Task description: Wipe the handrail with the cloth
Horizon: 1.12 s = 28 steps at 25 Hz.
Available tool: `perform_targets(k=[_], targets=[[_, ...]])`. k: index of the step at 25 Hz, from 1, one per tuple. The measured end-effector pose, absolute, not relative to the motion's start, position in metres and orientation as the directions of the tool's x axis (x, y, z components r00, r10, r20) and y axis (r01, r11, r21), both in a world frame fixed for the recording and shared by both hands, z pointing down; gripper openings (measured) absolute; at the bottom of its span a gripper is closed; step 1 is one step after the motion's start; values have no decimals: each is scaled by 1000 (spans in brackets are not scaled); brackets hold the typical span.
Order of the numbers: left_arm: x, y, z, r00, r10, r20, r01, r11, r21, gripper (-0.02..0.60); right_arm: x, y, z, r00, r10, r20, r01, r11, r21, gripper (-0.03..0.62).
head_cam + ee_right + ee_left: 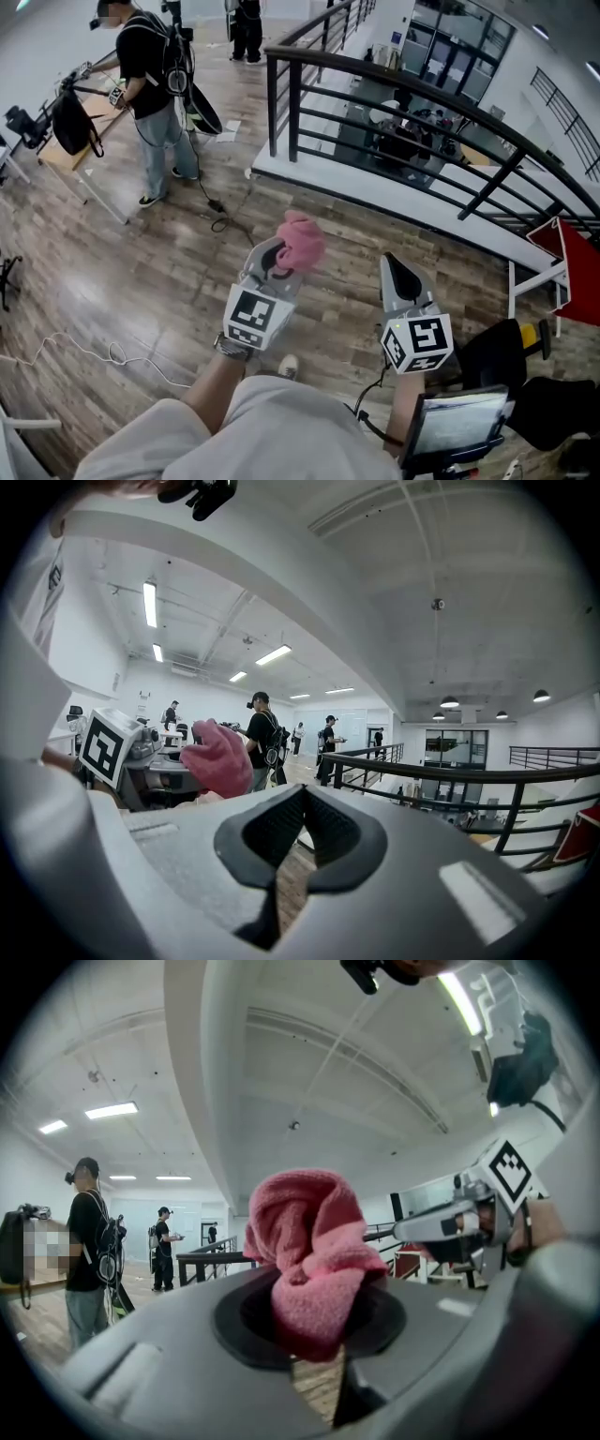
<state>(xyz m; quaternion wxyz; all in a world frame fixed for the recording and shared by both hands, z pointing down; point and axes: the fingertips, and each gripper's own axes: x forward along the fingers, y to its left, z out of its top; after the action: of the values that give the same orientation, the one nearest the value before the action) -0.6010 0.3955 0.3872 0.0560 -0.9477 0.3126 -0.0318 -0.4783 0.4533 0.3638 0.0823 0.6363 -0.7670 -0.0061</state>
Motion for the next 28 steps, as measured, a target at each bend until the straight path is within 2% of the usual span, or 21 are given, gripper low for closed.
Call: perform_targets(k=[17, 28], targets=[[-596, 342, 391, 796, -602, 56, -595, -796, -109, 95, -467, 398, 368, -168, -979, 118, -983, 175, 50, 2], [-558, 278, 387, 778, -627, 44, -623, -778, -84, 95, -422, 337, 360, -166, -983, 84, -985, 170, 41, 2]])
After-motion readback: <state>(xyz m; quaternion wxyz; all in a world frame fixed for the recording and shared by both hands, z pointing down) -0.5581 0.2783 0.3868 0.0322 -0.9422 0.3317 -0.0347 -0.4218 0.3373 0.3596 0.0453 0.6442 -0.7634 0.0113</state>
